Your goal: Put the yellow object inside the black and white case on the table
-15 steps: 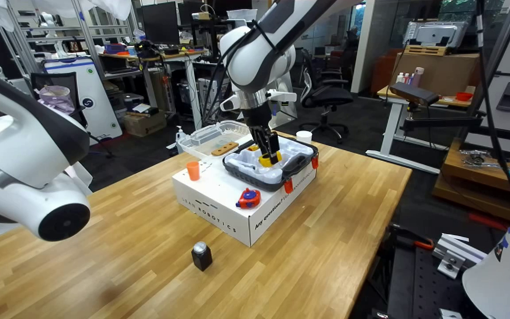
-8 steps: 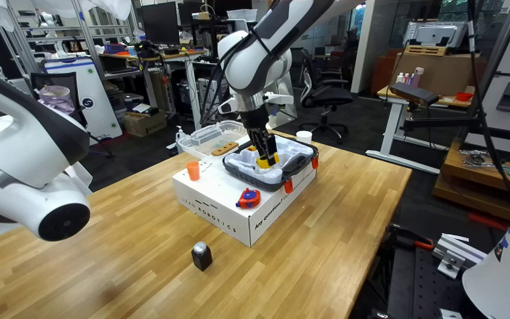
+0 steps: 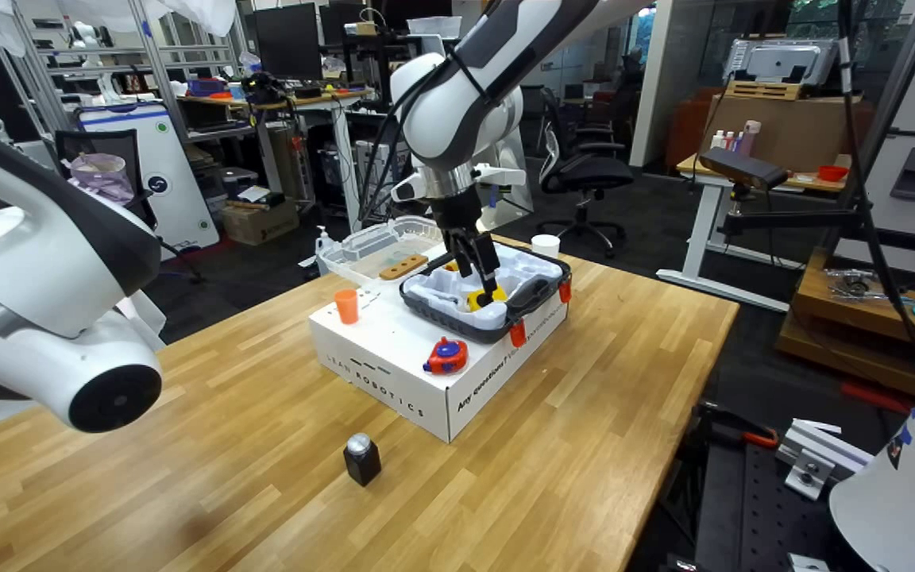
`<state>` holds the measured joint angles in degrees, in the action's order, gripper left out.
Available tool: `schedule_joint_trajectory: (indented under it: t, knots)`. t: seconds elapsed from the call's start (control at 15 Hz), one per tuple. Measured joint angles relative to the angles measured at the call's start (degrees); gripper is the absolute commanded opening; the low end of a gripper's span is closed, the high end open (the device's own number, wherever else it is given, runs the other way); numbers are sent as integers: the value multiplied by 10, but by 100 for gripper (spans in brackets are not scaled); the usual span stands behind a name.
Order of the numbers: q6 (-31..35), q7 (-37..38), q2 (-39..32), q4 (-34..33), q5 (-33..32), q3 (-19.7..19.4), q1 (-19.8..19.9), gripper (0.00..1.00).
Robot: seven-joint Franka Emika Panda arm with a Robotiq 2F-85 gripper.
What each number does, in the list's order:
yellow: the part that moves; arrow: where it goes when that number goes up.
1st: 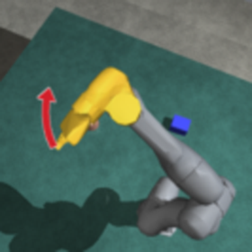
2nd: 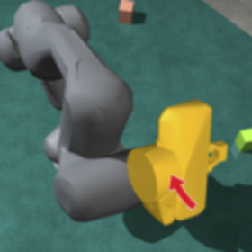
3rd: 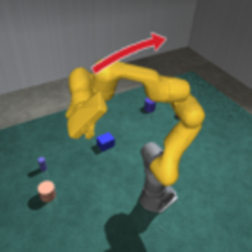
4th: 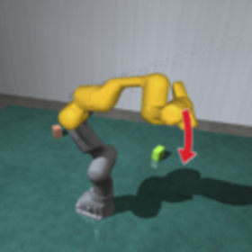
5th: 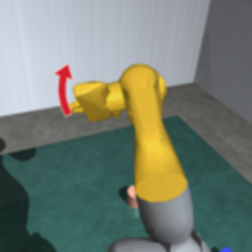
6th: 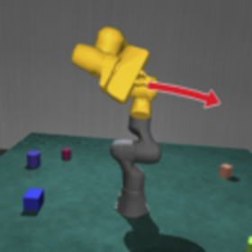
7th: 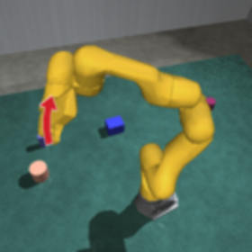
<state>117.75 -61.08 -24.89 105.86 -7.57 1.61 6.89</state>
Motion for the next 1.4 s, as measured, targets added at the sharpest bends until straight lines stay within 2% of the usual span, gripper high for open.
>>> schedule_joint_trajectory:
  t: [0.4,0.6,1.07,1.4]
  knots:
    - [0,0,9,1,0,0,1,100]
    - [-1,0,40,24,4,0,2,100]
    - [0,0,171,162,42,-2,2,100]
    - [1,1,256,248,66,-25,1,100]
